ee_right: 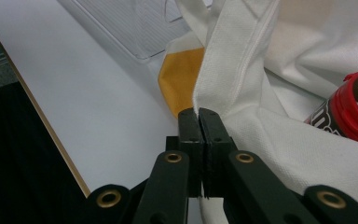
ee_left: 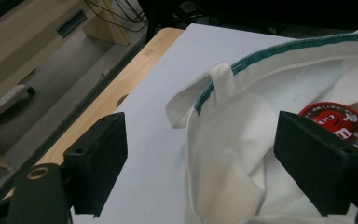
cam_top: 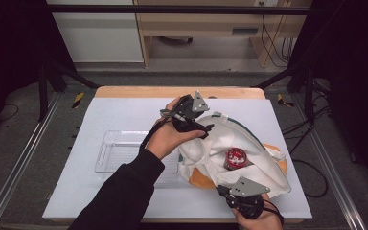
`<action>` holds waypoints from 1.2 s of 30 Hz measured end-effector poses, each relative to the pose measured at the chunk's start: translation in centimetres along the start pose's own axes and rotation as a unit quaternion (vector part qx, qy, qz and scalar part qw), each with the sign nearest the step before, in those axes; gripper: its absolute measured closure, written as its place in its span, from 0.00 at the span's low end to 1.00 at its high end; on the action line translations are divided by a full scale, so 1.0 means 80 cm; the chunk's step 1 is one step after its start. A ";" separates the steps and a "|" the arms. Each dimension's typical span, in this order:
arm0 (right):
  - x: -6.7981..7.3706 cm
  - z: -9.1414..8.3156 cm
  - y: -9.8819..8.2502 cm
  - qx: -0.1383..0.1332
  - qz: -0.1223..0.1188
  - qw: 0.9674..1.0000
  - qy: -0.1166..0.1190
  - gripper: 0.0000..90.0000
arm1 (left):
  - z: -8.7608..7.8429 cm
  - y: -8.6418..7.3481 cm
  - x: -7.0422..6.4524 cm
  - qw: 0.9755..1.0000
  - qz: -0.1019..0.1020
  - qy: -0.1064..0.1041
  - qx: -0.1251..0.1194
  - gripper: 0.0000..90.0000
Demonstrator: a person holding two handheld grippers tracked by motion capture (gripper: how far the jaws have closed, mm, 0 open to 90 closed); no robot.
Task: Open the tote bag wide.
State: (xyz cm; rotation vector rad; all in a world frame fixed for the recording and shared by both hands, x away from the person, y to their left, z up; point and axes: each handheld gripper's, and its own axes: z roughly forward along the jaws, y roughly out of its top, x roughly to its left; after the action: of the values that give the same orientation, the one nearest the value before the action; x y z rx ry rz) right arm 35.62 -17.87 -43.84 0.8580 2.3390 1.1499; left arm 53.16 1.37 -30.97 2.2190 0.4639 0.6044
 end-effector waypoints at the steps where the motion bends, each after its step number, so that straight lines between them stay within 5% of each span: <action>1: 0.000 0.000 0.000 0.000 -0.002 1.000 -0.001 0.99 | 0.008 0.005 0.000 1.000 0.008 -0.006 0.005 0.21; 11: 0.000 -0.001 -0.001 -0.003 -0.005 1.000 -0.001 0.99 | 0.044 0.021 0.010 0.999 0.023 -0.028 0.031 0.35; 17: 0.002 -0.003 -0.001 -0.004 -0.010 1.000 0.003 0.99 | 0.068 0.024 0.011 0.997 0.035 -0.046 0.056 0.56; 26: 0.004 -0.005 0.001 -0.002 -0.014 1.000 0.005 0.99 | 0.077 0.015 0.023 0.993 0.033 -0.066 0.093 0.94; 36: 0.017 -0.008 0.009 -0.003 -0.043 0.999 0.013 0.99 | 0.066 0.008 0.036 0.997 -0.014 -0.030 0.063 0.97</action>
State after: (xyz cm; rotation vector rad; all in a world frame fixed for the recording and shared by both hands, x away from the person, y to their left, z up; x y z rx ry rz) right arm 34.48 -16.99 -42.97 0.7376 2.3673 1.1386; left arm 58.55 -0.72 -32.82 2.3388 0.5131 0.5043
